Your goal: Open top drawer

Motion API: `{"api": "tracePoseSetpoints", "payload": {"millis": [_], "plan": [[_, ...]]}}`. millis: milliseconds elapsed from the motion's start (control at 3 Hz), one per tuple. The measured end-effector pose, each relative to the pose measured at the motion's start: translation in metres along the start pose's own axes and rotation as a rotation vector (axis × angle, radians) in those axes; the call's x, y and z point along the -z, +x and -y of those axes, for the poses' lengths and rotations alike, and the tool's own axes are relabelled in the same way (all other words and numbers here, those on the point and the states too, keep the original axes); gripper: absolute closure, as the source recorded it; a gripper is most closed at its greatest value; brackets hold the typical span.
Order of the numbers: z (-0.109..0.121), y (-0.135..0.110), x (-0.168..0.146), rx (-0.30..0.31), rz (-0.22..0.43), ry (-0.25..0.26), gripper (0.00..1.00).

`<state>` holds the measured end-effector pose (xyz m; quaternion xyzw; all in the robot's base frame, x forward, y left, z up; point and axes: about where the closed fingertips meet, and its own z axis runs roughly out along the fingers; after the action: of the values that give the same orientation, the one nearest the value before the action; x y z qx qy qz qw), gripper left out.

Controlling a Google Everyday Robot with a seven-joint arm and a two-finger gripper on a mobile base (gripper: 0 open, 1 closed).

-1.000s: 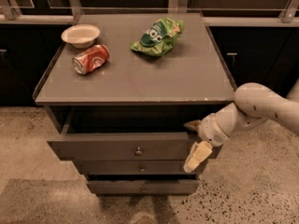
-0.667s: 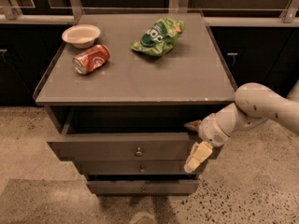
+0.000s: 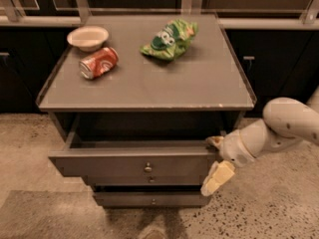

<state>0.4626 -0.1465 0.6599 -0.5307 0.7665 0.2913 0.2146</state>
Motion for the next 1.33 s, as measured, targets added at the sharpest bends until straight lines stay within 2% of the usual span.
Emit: {"api": "tracePoseSetpoints", "payload": {"millis": [333, 667, 1000, 1333], "plan": [[-0.024, 0.007, 0.007, -0.046, 0.011, 0.005, 0.0], [-0.024, 0.007, 0.007, -0.048, 0.011, 0.005, 0.0], [-0.054, 0.016, 0.015, -0.109, 0.027, 0.006, 0.0], [-0.054, 0.016, 0.015, -0.109, 0.027, 0.006, 0.0]]}}
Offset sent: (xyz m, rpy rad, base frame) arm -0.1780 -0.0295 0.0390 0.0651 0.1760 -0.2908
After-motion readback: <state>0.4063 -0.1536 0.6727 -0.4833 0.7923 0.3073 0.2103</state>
